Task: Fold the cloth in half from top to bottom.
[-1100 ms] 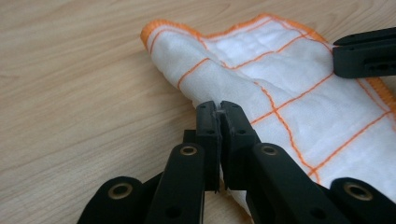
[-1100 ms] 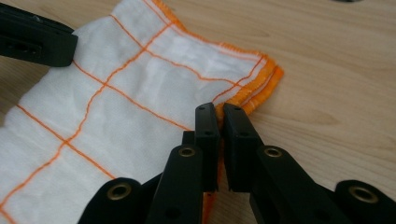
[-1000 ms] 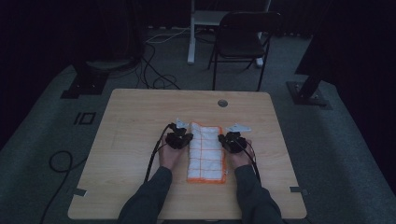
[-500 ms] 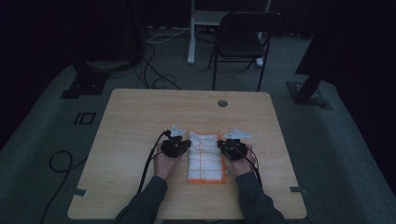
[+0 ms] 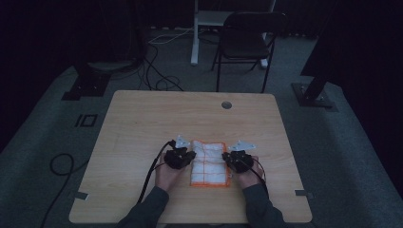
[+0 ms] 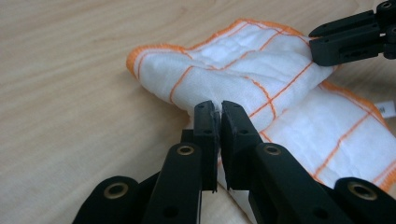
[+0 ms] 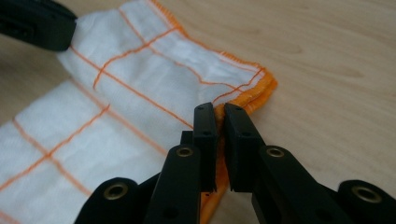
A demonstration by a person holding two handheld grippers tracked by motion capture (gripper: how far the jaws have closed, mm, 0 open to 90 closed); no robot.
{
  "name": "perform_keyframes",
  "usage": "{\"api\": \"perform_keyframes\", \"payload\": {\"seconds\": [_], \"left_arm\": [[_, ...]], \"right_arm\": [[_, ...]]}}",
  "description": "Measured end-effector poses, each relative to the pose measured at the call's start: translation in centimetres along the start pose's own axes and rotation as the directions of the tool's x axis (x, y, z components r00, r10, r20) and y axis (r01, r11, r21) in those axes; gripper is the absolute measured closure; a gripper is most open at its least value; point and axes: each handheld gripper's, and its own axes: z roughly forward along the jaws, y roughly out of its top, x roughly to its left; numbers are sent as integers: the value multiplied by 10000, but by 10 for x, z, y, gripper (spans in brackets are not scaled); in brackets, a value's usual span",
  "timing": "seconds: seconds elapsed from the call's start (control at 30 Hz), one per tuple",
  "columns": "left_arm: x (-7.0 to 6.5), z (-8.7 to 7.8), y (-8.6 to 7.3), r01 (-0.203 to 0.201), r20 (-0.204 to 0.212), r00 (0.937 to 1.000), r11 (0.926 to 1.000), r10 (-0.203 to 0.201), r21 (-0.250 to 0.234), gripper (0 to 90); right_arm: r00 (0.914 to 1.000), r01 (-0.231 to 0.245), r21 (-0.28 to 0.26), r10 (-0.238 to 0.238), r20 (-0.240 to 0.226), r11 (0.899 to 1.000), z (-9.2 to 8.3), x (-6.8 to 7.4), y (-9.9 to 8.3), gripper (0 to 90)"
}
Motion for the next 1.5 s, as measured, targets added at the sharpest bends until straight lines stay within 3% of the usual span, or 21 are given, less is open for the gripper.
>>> {"api": "perform_keyframes", "payload": {"seconds": [0.07,0.4,0.47,0.5,0.53,0.63,0.9,1.2,1.5], "left_arm": [[-4,1,-5,-185,-9,9998,9997,185,187,853],[-7,7,-15,-275,-103,9996,9985,281,478,826],[-7,6,-13,-289,-173,9994,9986,297,438,800],[-6,4,-11,-352,-217,9991,9986,361,392,717],[-6,4,-11,-352,-217,9991,9986,361,392,698],[-4,-1,-6,-223,-224,9995,9997,224,55,663],[4,-4,9,-96,-439,9990,9991,78,-416,619],[18,14,22,204,-852,9960,9983,-251,-552,565],[28,35,31,794,-866,9928,9960,-827,-406,515]], "right_arm": [[10000,2,72,-2,-19,10000,0,1,-3,834],[10000,3,395,-3,2,9992,4,3,-8,810],[10000,-5,384,4,7,9993,4,3,-7,787],[10000,-30,299,28,68,9995,3,0,-7,734],[10000,-30,299,28,68,9995,3,0,-7,734],[9994,-349,-163,349,-40,9993,-2,-5,-4,688],[9991,-430,-664,429,-17,9969,-2,-12,6,671],[9970,-743,-599,755,185,9954,12,-23,12,653],[9924,-1171,-430,1186,334,9922,30,-31,16,612]]}}
